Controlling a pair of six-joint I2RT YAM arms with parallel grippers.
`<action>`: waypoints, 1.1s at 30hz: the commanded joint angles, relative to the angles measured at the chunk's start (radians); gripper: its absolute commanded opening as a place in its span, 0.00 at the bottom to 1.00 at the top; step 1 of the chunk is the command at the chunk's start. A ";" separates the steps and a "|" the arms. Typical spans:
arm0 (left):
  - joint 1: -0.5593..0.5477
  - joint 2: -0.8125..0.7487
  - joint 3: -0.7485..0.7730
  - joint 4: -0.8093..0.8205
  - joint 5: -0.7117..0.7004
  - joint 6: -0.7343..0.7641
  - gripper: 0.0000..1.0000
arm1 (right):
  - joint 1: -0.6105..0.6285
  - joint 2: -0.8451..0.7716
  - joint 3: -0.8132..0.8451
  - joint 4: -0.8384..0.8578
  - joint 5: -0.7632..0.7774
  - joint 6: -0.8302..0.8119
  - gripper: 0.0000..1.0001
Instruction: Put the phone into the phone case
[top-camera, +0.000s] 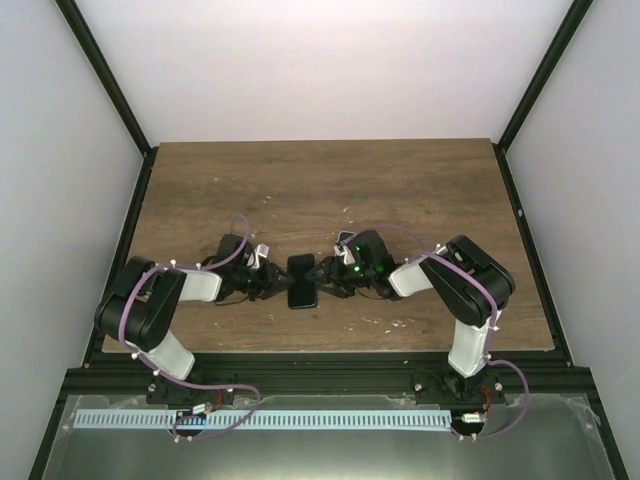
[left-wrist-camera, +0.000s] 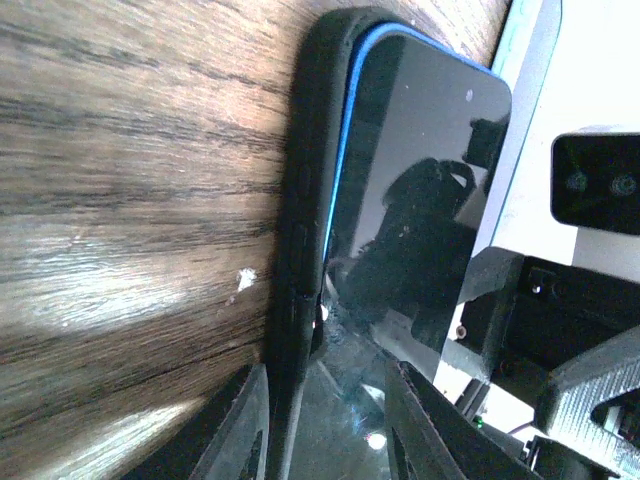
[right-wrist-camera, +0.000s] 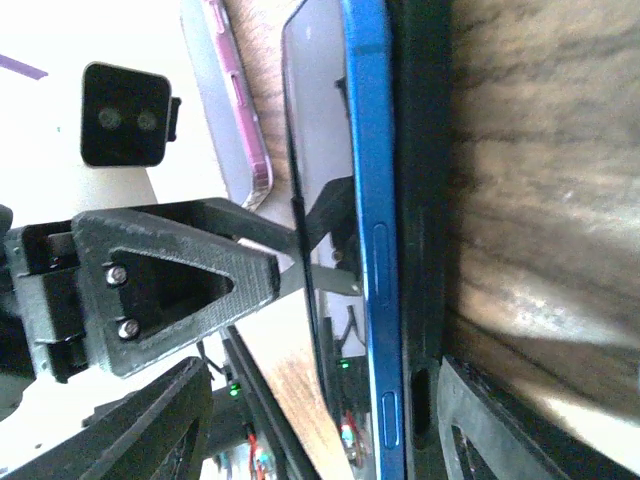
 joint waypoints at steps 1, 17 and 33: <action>-0.031 0.002 -0.027 -0.043 0.020 0.007 0.35 | 0.028 -0.033 -0.023 0.292 -0.128 0.106 0.62; -0.054 -0.072 -0.068 -0.041 0.007 -0.029 0.39 | 0.031 -0.005 -0.094 0.529 -0.114 0.218 0.63; -0.055 -0.065 -0.090 -0.022 0.003 -0.037 0.36 | 0.040 -0.028 0.013 0.087 -0.063 -0.018 0.37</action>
